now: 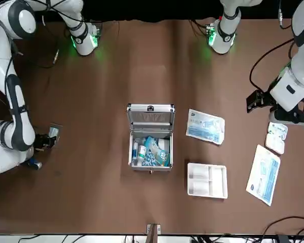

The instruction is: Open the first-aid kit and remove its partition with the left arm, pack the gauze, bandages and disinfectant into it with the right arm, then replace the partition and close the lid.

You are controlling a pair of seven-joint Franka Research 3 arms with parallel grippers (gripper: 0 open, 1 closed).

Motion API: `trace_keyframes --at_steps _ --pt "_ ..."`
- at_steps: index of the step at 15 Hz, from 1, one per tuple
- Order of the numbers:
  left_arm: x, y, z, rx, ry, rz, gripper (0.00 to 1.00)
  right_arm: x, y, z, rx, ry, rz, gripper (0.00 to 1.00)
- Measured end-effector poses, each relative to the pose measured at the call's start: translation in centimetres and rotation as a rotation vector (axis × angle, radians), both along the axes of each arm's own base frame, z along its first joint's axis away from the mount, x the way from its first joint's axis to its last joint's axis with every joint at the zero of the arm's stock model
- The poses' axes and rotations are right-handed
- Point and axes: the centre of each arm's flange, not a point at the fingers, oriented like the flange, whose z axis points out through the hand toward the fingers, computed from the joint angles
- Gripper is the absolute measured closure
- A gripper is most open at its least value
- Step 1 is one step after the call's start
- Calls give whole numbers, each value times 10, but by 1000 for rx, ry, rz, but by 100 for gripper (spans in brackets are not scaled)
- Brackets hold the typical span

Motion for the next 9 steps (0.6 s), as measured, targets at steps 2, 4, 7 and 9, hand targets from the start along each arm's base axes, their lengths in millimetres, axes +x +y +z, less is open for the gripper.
trace_keyframes --at_steps 2,4,7,9 --pt "0 2 0 0 -1 3 0 -2 -4 -7 -13 8 8 40" --pt "0 2 -1 1 1 4 0 -3 -4 -10 -13 13 10 40" --pt "1 2 -2 0 1 4 0 -4 -3 -15 -11 19 12 40" --pt "1 2 -2 0 -2 4 0 -5 -3 -16 -12 21 14 40"
